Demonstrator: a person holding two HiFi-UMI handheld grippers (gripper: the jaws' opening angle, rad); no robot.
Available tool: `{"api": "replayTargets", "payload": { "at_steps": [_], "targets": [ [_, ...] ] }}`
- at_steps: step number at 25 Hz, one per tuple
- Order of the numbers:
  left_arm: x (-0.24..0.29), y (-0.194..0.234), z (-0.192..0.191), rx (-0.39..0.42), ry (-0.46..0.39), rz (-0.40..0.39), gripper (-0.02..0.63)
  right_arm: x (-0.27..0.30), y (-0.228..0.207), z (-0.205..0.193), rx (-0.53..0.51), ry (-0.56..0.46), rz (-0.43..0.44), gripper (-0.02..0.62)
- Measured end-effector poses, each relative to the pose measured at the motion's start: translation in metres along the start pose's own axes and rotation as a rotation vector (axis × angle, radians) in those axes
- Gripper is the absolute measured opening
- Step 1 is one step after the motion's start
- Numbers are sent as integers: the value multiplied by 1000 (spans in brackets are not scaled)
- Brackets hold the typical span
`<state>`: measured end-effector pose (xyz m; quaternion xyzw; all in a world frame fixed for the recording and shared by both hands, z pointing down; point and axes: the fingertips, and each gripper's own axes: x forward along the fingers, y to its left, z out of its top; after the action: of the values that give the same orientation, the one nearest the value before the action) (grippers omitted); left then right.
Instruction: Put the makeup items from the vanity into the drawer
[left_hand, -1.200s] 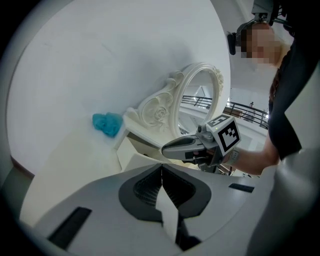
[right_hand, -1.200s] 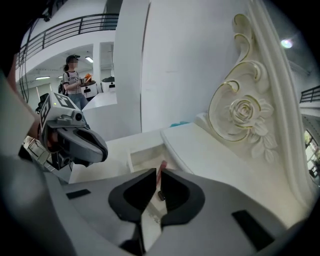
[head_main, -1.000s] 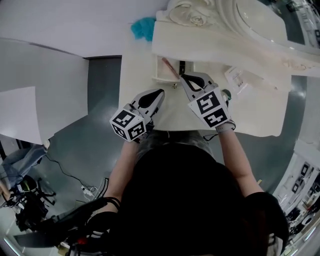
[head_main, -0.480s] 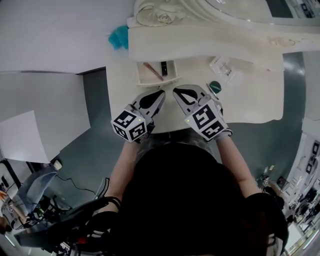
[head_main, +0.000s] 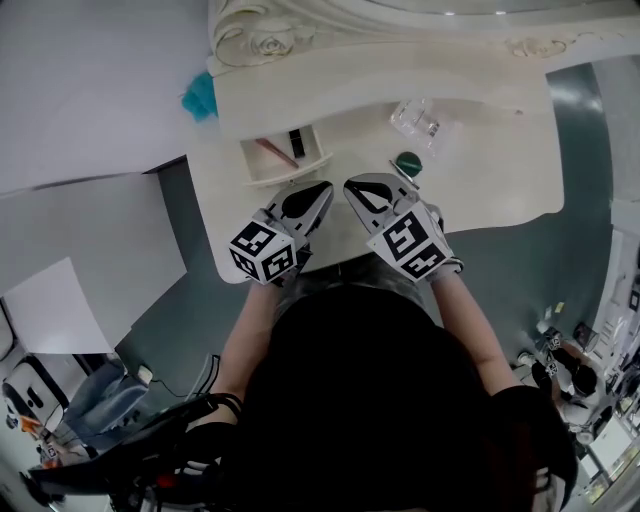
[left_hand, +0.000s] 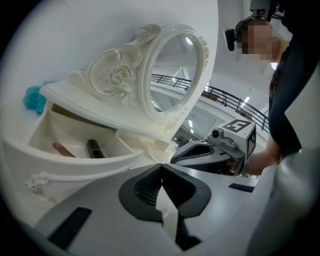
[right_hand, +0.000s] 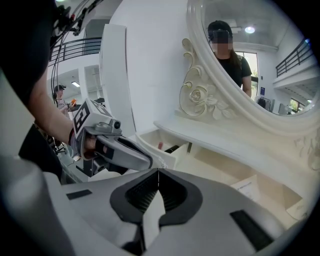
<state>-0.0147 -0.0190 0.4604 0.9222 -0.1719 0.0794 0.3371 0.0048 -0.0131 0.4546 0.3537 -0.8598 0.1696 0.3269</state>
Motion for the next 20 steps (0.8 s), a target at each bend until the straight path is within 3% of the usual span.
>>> {"api": "replayTargets", "payload": {
  "at_steps": [20],
  "targets": [
    [51,-28,-22,35,126,-128,15,-33,-11,-52,129,22,-97,21]
  ]
}}
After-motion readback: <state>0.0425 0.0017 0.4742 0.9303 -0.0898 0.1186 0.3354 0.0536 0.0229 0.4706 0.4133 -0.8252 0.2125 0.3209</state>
